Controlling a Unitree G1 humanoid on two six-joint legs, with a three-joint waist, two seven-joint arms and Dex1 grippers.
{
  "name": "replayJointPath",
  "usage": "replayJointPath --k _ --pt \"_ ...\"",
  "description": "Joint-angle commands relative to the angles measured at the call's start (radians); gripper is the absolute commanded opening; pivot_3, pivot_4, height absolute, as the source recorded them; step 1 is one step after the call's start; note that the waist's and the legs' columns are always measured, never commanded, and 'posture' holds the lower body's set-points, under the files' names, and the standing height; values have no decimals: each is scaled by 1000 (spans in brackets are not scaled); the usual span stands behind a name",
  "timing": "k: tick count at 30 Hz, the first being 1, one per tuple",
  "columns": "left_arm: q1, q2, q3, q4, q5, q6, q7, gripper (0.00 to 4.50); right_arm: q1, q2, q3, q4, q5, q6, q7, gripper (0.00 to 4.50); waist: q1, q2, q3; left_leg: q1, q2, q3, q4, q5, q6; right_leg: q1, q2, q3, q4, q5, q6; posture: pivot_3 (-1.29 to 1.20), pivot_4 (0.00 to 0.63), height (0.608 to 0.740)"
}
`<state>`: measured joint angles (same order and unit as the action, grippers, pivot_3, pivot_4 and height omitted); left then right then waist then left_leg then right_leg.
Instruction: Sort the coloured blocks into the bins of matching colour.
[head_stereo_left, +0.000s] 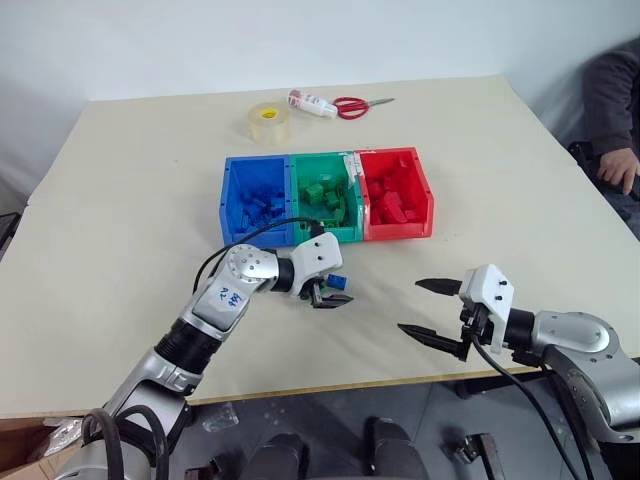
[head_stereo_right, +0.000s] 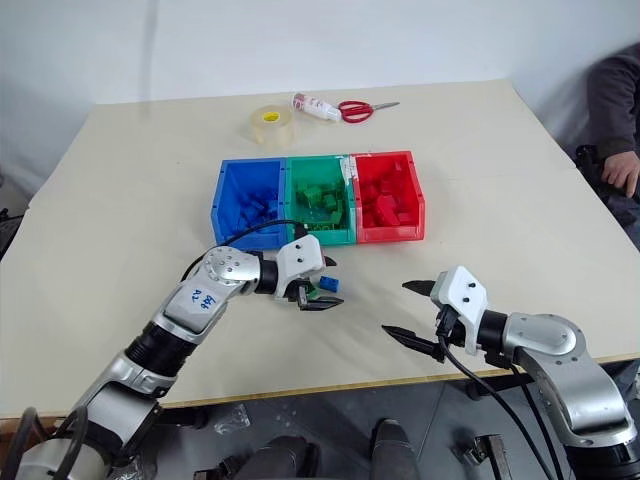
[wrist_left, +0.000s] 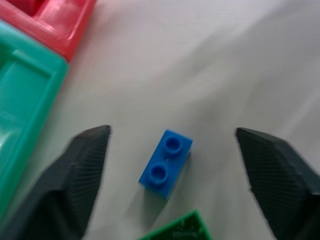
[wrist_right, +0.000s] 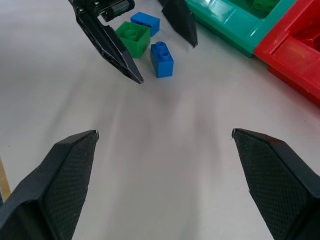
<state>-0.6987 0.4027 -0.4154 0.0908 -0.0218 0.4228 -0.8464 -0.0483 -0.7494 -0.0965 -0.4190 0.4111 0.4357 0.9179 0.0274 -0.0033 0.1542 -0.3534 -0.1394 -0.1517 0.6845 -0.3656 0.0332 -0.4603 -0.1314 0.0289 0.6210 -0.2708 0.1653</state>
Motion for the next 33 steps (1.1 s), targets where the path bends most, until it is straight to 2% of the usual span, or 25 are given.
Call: replayJointPath --k 1,8,9,16,21,28,33 --pt "-15 7 -11 9 35 -40 -18 2787 3 0 -30 -43 24 -2 -15 4500 -1 0 0 0 0 0 0 0 0 0 0 0 0 0 0 0 150 740" --pt "19 -10 58 19 8 -120 -3 611 -40 -9 -12 -3 23 -11 0 4500 -1 0 0 0 0 0 0 0 0 0 0 0 0 0 0 0 150 740" --pt "25 -13 74 13 1 -129 4 479 -52 -9 -7 7 22 -13 7 4500 -1 0 0 0 0 0 0 0 0 0 0 0 0 0 0 0 150 740" --pt "69 -6 162 -74 -38 -128 26 479 -149 -15 36 103 6 -37 75 4500 -3 0 0 0 0 0 0 0 0 0 0 0 0 0 0 0 150 740" --pt "119 -16 282 -200 -133 -89 63 479 -225 -18 65 186 -10 -66 130 4500 -3 0 0 0 0 0 0 0 0 0 0 0 1 0 0 0 150 740" --pt "217 28 439 -333 -213 -4 135 479 -312 -4 99 281 -21 -106 191 4500 -4 0 0 0 0 0 1 0 0 0 0 0 1 0 0 0 150 740" --pt "203 53 503 -287 -188 -11 218 479 -351 7 116 320 -30 -122 215 4500 -2 0 0 0 0 0 1 0 0 0 0 0 0 0 0 0 150 740"
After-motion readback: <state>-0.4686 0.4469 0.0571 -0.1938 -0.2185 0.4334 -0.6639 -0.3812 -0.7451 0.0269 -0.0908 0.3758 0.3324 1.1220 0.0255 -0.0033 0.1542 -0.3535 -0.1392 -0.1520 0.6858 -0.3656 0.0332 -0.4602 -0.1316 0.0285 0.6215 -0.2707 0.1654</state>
